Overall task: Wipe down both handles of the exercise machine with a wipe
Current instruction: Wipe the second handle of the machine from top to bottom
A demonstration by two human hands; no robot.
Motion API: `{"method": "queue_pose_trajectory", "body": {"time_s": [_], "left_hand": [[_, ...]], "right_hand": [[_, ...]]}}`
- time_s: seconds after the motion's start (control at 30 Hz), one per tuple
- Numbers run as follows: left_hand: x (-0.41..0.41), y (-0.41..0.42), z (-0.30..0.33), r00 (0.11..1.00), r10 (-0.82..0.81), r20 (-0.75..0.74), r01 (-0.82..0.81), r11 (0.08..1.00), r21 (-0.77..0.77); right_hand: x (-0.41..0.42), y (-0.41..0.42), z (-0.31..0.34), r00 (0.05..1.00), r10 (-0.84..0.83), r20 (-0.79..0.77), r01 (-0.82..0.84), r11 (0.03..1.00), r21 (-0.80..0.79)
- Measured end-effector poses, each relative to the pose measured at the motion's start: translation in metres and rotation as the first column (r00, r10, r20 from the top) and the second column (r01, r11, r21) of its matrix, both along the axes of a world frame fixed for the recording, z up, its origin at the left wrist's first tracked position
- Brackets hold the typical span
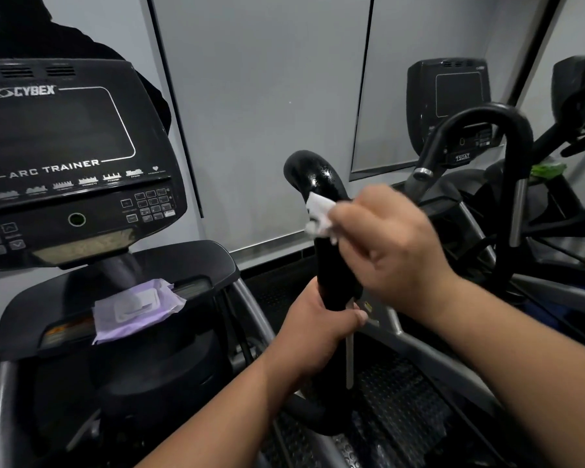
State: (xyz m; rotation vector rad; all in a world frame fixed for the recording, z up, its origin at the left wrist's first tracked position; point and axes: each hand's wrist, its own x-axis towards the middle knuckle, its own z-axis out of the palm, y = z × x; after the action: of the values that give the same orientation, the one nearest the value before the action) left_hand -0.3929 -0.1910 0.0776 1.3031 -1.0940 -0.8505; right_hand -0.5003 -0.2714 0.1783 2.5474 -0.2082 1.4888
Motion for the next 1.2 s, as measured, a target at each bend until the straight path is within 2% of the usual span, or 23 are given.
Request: {"method": "queue_pose_trajectory", "body": {"time_s": [0.07, 0.2, 0.3, 0.43, 0.53, 0.57, 0.67, 0.8, 0.93, 1.07, 1.17, 1.2], "left_hand": [[0.000, 0.001, 0.000, 1.000, 0.004, 0.006, -0.004, 1.000, 0.011], [0.000, 0.001, 0.002, 1.000, 0.018, 0.025, -0.019, 1.000, 0.021], [-0.002, 0.004, 0.003, 1.000, 0.019, 0.005, -0.019, 0.999, 0.028], [-0.002, 0.003, 0.002, 1.000, 0.018, 0.002, -0.018, 0.999, 0.051], [-0.001, 0.003, 0.004, 0.999, 0.003, -0.033, -0.001, 0.999, 0.055], [-0.001, 0.004, 0.004, 0.999, -0.007, -0.031, 0.009, 0.998, 0.061], [0.002, 0.007, 0.011, 1.000, 0.007, 0.023, -0.008, 0.999, 0.040], [0.008, 0.010, 0.021, 0.995, 0.031, 0.096, -0.031, 1.000, -0.006], [0.011, 0.012, 0.039, 0.960, 0.095, 0.264, -0.075, 0.994, -0.084], [0.011, 0.009, 0.048, 0.971, 0.107, 0.212, -0.095, 0.993, -0.069], [0.011, 0.006, 0.053, 0.955, 0.124, 0.269, -0.109, 0.992, -0.071], [0.011, 0.006, 0.054, 0.954, 0.123, 0.274, -0.106, 0.992, -0.074]], "right_hand": [[0.006, 0.001, 0.014, 1.000, -0.022, 0.021, 0.022, 1.000, 0.009], [0.011, 0.014, 0.013, 0.976, -0.111, -0.187, 0.042, 0.940, -0.338], [0.013, 0.014, 0.030, 0.969, -0.186, -0.165, 0.121, 0.932, -0.343], [0.025, 0.027, 0.028, 0.912, -0.280, -0.301, 0.078, 0.836, -0.542], [0.026, 0.023, 0.046, 0.905, -0.363, -0.220, 0.214, 0.838, -0.502], [0.027, 0.024, 0.045, 0.901, -0.370, -0.227, 0.214, 0.834, -0.508], [0.028, 0.029, 0.029, 0.875, -0.330, -0.354, 0.075, 0.815, -0.575], [0.020, 0.017, 0.045, 0.920, -0.322, -0.223, 0.182, 0.856, -0.484], [0.023, 0.019, 0.028, 0.917, -0.263, -0.300, 0.032, 0.799, -0.601], [0.018, 0.005, 0.051, 0.961, -0.250, -0.118, 0.166, 0.863, -0.478], [0.014, 0.001, 0.033, 0.969, -0.172, -0.180, 0.062, 0.867, -0.494], [0.012, -0.003, 0.032, 0.968, -0.158, -0.193, 0.054, 0.889, -0.455]]}}
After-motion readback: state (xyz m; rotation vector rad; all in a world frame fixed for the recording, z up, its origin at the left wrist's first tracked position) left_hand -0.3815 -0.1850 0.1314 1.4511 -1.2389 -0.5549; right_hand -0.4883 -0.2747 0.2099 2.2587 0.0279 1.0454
